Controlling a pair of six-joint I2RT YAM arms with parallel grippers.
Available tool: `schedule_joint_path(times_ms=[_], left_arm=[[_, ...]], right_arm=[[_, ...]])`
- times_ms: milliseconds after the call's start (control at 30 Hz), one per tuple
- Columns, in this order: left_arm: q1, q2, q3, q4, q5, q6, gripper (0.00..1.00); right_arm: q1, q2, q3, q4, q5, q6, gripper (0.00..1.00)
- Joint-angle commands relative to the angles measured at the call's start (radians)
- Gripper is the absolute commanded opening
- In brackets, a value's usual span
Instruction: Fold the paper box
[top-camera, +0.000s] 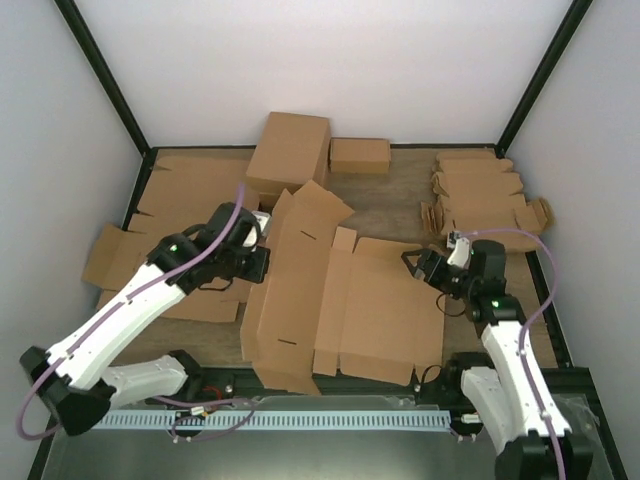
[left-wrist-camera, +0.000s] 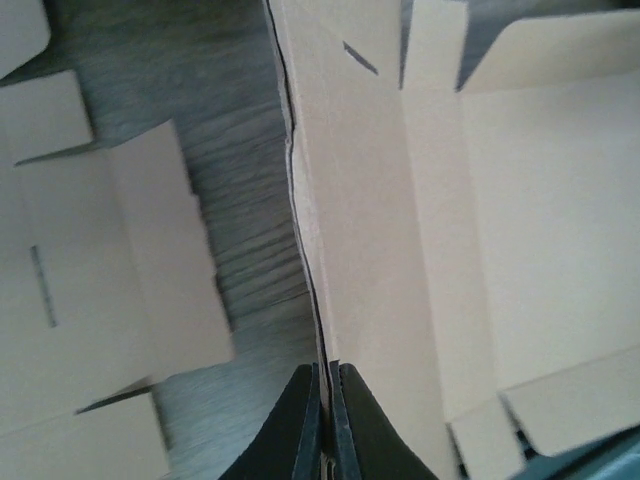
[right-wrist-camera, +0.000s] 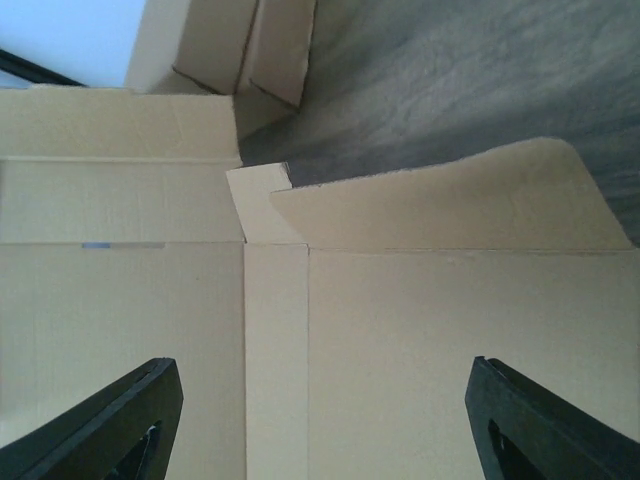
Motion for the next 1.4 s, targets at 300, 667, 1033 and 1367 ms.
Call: schedule_joint_path(times_ms=[300, 667, 1033, 1367], left_arm=[[-0.018, 0.251, 0.128, -0.093, -0.148, 0.131, 0.05], [-0.042, 0.251, 0.083, 0.094, 0.028, 0.015, 0.2], [-0.018, 0.104, -0.201, 0.434, 0.279, -0.085, 0.44], [-0.01, 0.059, -0.294, 0.533, 0.292, -0.164, 0.41]], right_arm=[[0.4, 0.386, 0.038, 0.288, 0.011, -0.045, 0.83], [0.594, 0.619, 0.062, 0.547, 0.046, 0.105, 0.83], [0.595, 0.513, -0.056, 0.68, 0.02, 0.151, 0.84], [0.595, 0.446, 0.01, 0.65, -0.015, 0.215, 0.82]])
